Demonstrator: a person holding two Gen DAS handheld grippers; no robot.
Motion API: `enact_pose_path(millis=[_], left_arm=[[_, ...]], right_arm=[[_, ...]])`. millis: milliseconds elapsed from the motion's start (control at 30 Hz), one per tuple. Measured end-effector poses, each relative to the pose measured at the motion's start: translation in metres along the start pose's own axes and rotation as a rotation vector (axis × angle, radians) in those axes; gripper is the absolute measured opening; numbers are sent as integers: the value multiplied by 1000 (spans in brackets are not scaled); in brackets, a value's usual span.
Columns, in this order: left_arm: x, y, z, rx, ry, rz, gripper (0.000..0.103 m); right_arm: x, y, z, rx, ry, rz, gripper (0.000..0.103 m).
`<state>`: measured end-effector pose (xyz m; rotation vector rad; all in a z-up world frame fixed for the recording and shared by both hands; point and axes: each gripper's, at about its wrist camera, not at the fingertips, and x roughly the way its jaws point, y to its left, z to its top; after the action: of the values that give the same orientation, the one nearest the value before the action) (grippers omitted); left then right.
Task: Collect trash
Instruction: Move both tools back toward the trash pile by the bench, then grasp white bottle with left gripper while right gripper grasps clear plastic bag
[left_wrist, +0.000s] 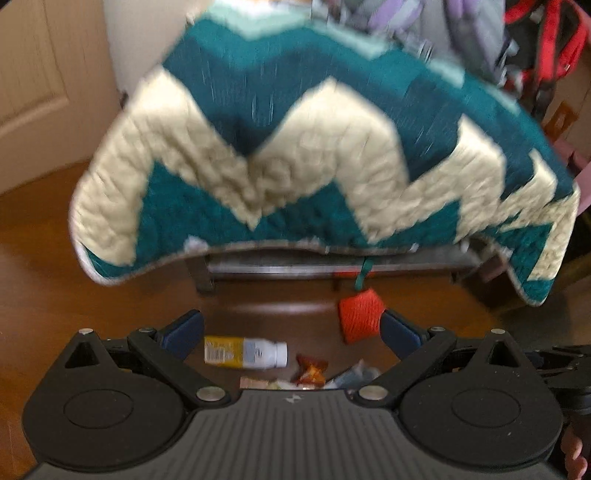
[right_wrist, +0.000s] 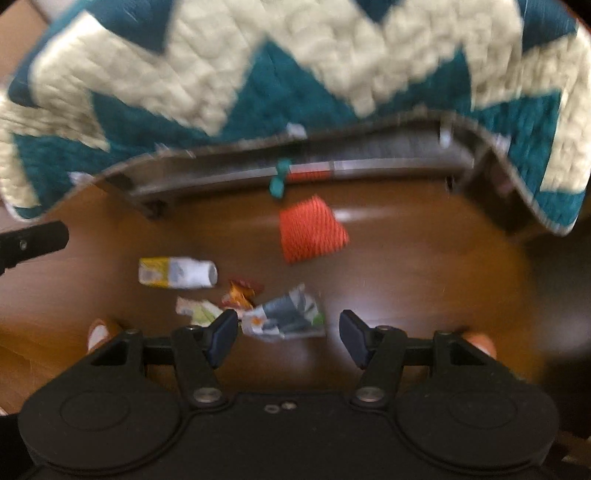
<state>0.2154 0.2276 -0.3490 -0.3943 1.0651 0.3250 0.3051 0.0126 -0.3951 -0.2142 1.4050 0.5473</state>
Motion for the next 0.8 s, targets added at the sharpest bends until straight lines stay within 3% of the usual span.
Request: enact_pose_path(millis=[300,600,800], left_arm=[[89,14,-11,187,199,-48,102],[161,14,-32,478,287,-67,102],[209,25,-46,581,335,-69,102]], right_arm=[[80,-14,2,148,162,3,60],[157,-29,-2,418,303,17,60],[191,-47,-2,636,353,25,60]])
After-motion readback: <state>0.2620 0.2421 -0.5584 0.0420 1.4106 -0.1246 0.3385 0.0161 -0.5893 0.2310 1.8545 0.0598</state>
